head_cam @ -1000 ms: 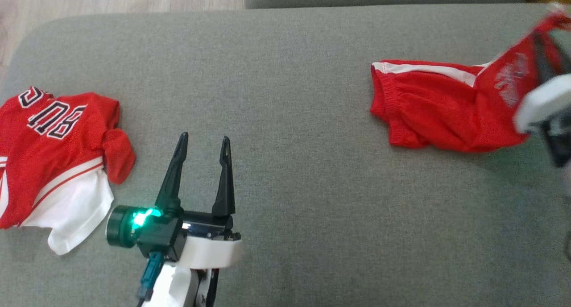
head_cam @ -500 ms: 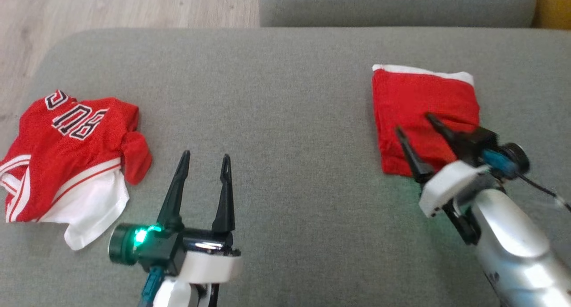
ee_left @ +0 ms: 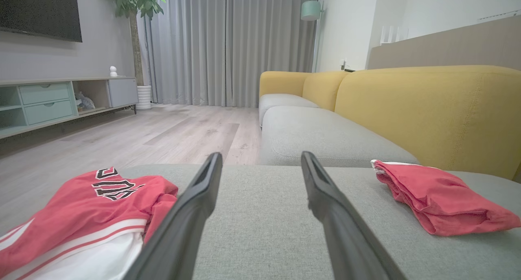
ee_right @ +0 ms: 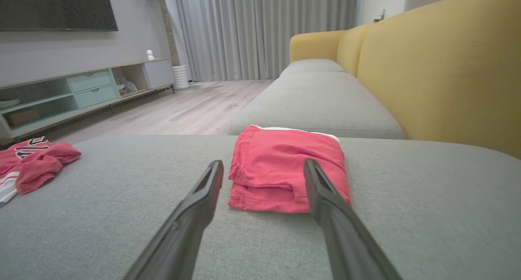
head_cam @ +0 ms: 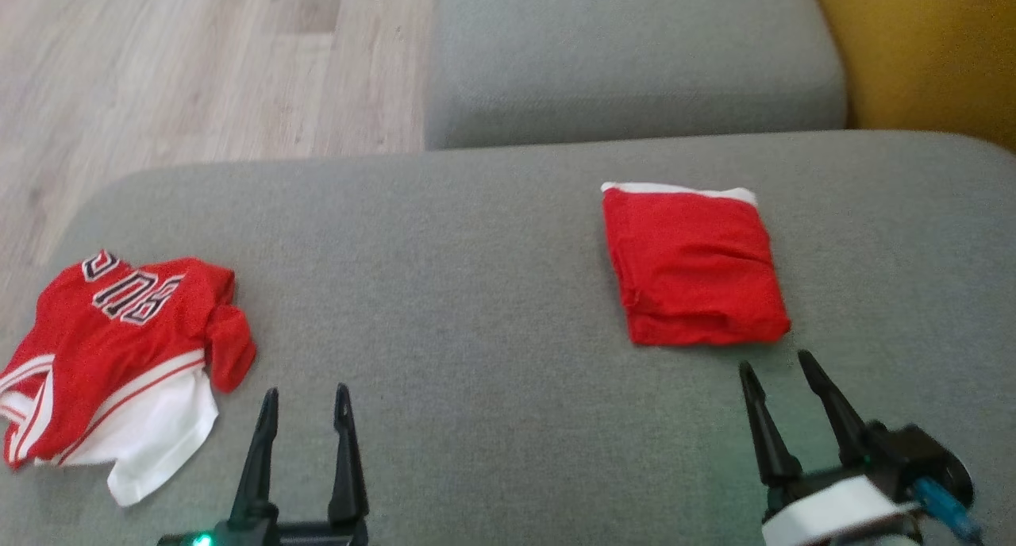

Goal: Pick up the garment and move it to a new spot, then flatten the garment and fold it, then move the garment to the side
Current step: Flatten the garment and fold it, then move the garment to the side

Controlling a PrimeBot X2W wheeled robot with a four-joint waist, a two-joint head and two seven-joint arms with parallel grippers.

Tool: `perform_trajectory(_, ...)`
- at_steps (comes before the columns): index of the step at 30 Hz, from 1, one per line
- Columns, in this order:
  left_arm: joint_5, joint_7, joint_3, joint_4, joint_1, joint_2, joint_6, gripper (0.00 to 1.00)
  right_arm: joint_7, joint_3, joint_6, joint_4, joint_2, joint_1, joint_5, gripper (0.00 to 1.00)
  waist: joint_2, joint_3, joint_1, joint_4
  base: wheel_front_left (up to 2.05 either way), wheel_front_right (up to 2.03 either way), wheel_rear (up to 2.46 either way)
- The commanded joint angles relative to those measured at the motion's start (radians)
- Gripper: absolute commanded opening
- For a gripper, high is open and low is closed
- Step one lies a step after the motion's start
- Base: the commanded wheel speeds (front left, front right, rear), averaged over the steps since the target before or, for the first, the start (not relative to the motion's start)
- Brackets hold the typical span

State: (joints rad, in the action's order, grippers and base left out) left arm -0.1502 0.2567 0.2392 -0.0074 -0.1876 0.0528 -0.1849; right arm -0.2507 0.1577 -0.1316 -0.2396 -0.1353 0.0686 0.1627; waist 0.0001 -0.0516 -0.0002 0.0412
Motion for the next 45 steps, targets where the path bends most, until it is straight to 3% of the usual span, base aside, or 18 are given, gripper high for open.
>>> perform_trajectory(1, 0.014, 0.005, -0.042, -0.039, 0.02, -0.002, -0.002, 1.0, -0.011, 0.007, 0.001, 0.047, 0.001, -0.029, -0.003, 1.0, -0.0001, -0.028, 0.0002, -0.017, 0.0, 0.0, 0.0)
perform_trajectory(8, 0.051, 0.005, -0.066, -0.017, -0.065, -0.003, 0.005, 1.0, -0.011, -0.048, 0.001, 0.085, 0.033, 0.059, -0.016, 1.0, -0.0001, -0.068, 0.0002, -0.03, 0.0, 0.0, 0.0)
perform_trajectory(22, 0.068, 0.005, -0.091, 0.031, -0.082, -0.003, 0.038, 1.0, -0.011, -0.061, 0.001, 0.096, 0.05, 0.077, -0.03, 1.0, -0.0001, -0.063, 0.0002, -0.037, 0.0, 0.0, 0.0)
perform_trajectory(45, 0.054, 0.005, -0.093, 0.02, -0.063, -0.003, 0.022, 1.0, -0.011, -0.047, 0.001, 0.075, 0.047, 0.056, -0.043, 1.0, -0.0001, -0.056, 0.0002, -0.055, 0.0, 0.0, 0.0)
